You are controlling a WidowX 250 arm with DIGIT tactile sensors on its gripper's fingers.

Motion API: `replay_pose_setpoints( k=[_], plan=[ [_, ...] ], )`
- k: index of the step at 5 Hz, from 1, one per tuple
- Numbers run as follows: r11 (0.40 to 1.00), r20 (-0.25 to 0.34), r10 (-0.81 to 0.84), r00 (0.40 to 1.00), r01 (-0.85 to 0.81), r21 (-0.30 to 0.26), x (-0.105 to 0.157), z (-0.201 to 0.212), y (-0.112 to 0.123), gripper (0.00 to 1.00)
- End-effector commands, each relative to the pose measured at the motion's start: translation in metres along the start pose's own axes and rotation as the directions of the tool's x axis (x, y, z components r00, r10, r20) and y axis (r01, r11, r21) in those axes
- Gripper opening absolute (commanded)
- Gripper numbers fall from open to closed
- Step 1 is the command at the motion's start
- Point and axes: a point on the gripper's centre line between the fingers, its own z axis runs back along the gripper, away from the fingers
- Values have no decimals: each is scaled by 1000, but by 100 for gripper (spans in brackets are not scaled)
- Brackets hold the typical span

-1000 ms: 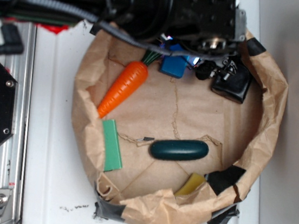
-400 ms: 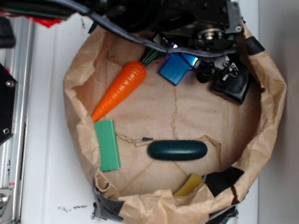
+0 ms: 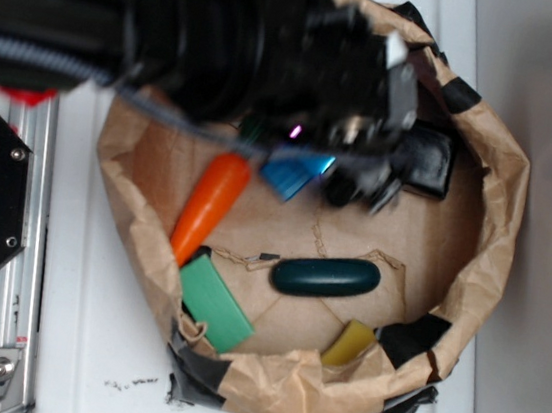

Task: Grab the blue block.

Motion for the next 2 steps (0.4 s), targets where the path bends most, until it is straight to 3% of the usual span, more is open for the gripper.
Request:
replay_pose_setpoints(
  k=[1,2],
  plan=[
    [875,157,-466,871,480,-70,-11,107,-15,0],
    [857,181,-495,850,512,-60,-7,122,7,0]
  ],
)
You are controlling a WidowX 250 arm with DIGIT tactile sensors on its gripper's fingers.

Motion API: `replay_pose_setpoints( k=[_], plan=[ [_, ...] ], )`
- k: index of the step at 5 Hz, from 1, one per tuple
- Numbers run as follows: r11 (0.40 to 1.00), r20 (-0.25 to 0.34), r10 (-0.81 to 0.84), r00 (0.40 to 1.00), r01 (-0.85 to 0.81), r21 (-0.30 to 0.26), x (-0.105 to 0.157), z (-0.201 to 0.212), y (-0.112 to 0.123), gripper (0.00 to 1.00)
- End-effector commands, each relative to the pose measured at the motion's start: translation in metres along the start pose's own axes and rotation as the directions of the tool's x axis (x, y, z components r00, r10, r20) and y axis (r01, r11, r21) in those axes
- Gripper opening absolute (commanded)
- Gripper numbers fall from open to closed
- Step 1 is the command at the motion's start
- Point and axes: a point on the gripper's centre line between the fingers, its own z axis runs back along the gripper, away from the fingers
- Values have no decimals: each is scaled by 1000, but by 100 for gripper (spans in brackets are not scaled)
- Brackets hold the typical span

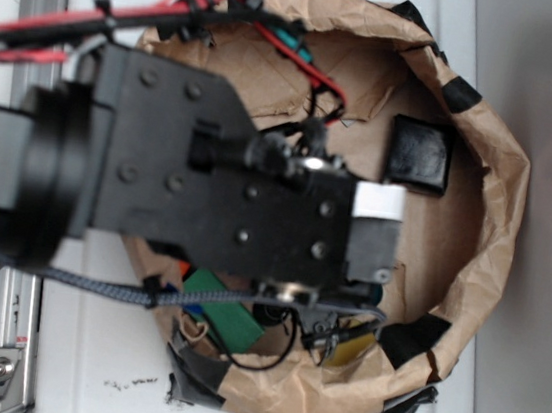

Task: Grab the blue block.

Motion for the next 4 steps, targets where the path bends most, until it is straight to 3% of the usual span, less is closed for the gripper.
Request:
replay_pose_setpoints(
  k=[1,2,4],
  plan=[
    [999,80,-36,996,37,-13,3,36,59,0],
    [999,54,-44,998,45,-17,3,33,73,0],
    [999,18,-41,999,41,-1,-2,33,76,0]
  ],
)
